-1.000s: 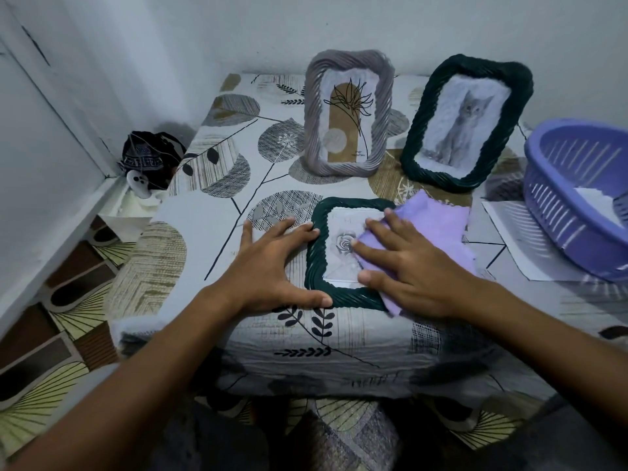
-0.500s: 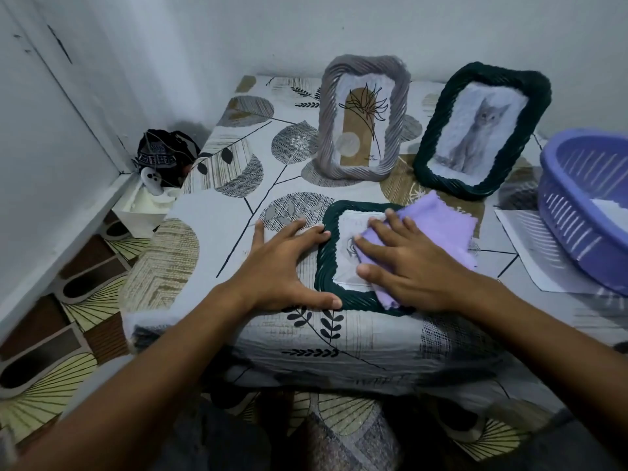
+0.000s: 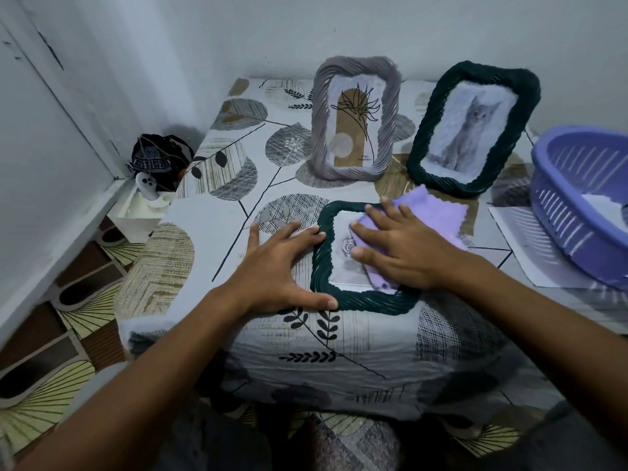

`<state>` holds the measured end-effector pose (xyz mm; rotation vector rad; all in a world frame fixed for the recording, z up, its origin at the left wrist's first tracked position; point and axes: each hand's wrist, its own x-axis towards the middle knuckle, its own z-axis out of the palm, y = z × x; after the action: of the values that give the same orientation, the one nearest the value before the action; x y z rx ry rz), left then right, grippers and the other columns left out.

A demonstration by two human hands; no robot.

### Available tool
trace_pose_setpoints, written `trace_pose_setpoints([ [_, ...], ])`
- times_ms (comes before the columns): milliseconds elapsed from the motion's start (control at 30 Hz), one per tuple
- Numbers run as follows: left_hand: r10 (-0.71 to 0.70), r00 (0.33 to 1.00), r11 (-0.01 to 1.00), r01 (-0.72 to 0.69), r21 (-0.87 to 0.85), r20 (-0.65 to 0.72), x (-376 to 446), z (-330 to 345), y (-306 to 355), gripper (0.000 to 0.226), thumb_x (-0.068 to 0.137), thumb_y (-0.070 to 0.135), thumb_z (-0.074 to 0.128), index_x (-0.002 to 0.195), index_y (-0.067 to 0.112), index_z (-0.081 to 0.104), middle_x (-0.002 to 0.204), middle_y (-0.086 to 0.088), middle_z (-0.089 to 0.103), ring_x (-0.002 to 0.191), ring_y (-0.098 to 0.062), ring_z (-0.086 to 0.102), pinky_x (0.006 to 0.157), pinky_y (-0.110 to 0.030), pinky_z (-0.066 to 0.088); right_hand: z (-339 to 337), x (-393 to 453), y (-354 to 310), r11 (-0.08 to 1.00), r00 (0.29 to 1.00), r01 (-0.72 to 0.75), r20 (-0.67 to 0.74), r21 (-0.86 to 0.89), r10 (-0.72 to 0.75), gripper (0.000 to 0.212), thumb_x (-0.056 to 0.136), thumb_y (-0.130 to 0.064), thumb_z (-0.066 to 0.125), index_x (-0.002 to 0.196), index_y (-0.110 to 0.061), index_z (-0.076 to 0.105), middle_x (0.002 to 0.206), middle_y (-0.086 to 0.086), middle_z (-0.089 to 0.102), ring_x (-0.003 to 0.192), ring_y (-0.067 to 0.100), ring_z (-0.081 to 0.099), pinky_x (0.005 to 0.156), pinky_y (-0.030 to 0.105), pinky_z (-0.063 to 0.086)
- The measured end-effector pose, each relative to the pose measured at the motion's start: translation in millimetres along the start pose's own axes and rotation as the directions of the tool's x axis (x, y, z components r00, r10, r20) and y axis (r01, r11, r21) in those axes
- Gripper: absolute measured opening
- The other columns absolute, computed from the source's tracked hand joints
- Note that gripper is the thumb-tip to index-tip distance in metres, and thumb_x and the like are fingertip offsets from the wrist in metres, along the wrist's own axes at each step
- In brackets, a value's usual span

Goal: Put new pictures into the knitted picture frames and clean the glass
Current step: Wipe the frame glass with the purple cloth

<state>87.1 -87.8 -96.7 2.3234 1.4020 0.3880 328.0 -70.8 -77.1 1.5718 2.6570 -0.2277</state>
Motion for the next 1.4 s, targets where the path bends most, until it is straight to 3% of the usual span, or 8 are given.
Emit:
trace_pose_setpoints([
  [167,0.004,1.000,1.000,-0.004,-0.006,-0.002,-1,0,0,0.116,0.046,0.090,0.054,0.146,0.036,0.031,0.154,0.022,0.023,0.143,0.006,0.003,0.114,-0.053,-0.016,3,-19,-11,0.979,0.984,0.177,-0.005,0.098,-0.177,0.092,0.078,-0.081,-0.005,0.147,-0.032,0.031,0.159,0.003,0.011,0.148,0.018,-0.002,0.120,0.037,0.000],
  [300,0.000,1.000,1.000,0.000,-0.014,0.006,0,-1,-1,0.117,0.046,0.090,0.054,0.146,0.036,0.031,0.154,0.022,0.023,0.143,0.004,0.003,0.114,-0.054,-0.016,-4,-36,12,0.981,0.987,0.160,-0.032,0.111,-0.158,0.088,0.082,-0.078,-0.001,0.139,-0.030,0.045,0.155,-0.002,0.023,0.146,0.013,0.007,0.120,0.038,0.010],
  [433,0.002,1.000,1.000,-0.001,-0.017,0.010,-1,0,-1,0.117,0.046,0.090,0.054,0.147,0.036,0.030,0.155,0.021,0.022,0.144,0.004,0.002,0.113,-0.054,-0.018,-4,-17,16,0.999,0.999,0.041,-0.035,0.013,-0.041,0.103,0.072,-0.082,-0.016,0.147,-0.030,0.032,0.158,0.003,0.018,0.147,0.020,0.002,0.118,0.037,0.007],
  [567,0.003,1.000,1.000,-0.003,-0.015,-0.002,0,0,0,0.117,0.045,0.091,0.053,0.146,0.036,0.031,0.154,0.021,0.024,0.143,0.004,0.004,0.114,-0.053,-0.016,1,10,-5,1.000,0.997,-0.006,-0.074,0.016,0.007,0.108,0.068,-0.082,-0.019,0.149,-0.029,0.028,0.159,0.010,0.015,0.148,0.024,0.001,0.119,0.041,0.000],
  [767,0.002,1.000,1.000,-0.003,-0.027,-0.007,0,-1,0,0.116,0.045,0.089,0.055,0.145,0.037,0.033,0.153,0.022,0.026,0.143,0.006,0.005,0.115,-0.052,-0.016,-3,0,-5,0.990,0.995,0.073,-0.070,0.120,-0.065,0.069,0.091,-0.068,0.013,0.140,-0.032,0.045,0.157,0.002,0.025,0.147,0.018,0.011,0.119,0.034,0.006],
  [1000,-0.002,1.000,0.999,0.002,-0.036,0.001,-1,-1,1,0.116,0.045,0.089,0.055,0.146,0.036,0.032,0.154,0.021,0.024,0.143,0.005,0.003,0.114,-0.053,-0.016,-3,22,1,0.997,0.992,-0.076,-0.102,0.000,0.076,0.077,0.088,-0.069,0.007,0.146,-0.027,0.036,0.159,0.010,0.014,0.148,0.026,0.002,0.119,0.041,0.003],
  [1133,-0.004,1.000,1.000,0.004,-0.027,-0.003,-1,-1,2,0.116,0.045,0.089,0.054,0.146,0.036,0.031,0.154,0.022,0.023,0.141,0.007,0.003,0.114,-0.052,-0.017,2,32,-7,0.997,0.993,-0.066,-0.094,0.038,0.069,0.079,0.087,-0.071,0.005,0.148,-0.027,0.032,0.160,0.010,0.008,0.148,0.026,-0.005,0.119,0.043,-0.003],
  [1400,-0.008,1.000,0.999,0.008,-0.037,-0.014,-1,-1,2,0.115,0.044,0.088,0.054,0.145,0.037,0.033,0.153,0.023,0.025,0.142,0.008,0.004,0.114,-0.051,-0.017,8,-9,-29,0.995,0.997,0.057,-0.049,0.080,-0.053,0.085,0.083,-0.076,0.001,0.149,-0.030,0.027,0.160,0.005,0.005,0.148,0.020,-0.006,0.119,0.033,-0.004],
])
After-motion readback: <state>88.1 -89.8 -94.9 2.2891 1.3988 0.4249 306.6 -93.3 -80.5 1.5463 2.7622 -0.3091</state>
